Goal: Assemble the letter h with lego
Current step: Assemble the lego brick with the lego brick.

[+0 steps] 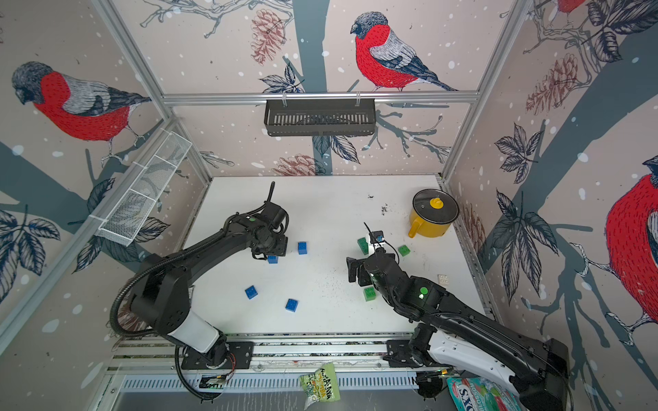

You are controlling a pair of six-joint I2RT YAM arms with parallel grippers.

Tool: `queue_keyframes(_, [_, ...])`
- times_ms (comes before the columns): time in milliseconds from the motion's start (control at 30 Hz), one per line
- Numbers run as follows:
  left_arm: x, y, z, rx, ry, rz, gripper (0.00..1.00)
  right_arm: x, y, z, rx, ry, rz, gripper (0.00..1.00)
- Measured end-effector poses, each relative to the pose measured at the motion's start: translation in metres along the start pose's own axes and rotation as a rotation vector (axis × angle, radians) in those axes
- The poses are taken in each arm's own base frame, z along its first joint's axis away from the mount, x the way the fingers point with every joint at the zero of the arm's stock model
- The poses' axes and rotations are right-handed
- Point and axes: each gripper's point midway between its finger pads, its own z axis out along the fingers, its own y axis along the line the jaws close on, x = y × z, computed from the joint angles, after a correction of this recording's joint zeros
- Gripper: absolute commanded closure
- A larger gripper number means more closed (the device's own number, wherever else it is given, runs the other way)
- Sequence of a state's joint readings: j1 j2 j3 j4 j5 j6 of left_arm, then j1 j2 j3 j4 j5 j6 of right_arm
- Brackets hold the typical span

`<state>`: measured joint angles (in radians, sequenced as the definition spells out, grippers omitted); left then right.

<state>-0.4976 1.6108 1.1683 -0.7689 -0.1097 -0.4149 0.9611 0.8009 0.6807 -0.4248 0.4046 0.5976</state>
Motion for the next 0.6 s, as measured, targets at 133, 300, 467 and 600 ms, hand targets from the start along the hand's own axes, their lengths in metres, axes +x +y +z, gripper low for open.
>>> queue_keyframes(133, [-0.001,0.007,0.007,-0.010,0.018,-0.017,0.47,0.001,0.001,0.000,-0.006,0.004,0.000,0.01])
queue_keyframes(300, [-0.003,0.015,0.010,-0.014,0.023,-0.043,0.47,0.000,0.002,0.000,-0.012,0.002,0.002,0.00])
queue_keyframes(467, [-0.003,0.011,0.016,0.002,0.035,-0.044,0.47,0.002,0.002,0.001,-0.011,0.005,0.001,0.01])
queue_keyframes(600, [-0.003,0.012,0.019,0.001,0.040,-0.047,0.48,0.001,0.002,0.001,-0.013,0.002,0.002,0.01])
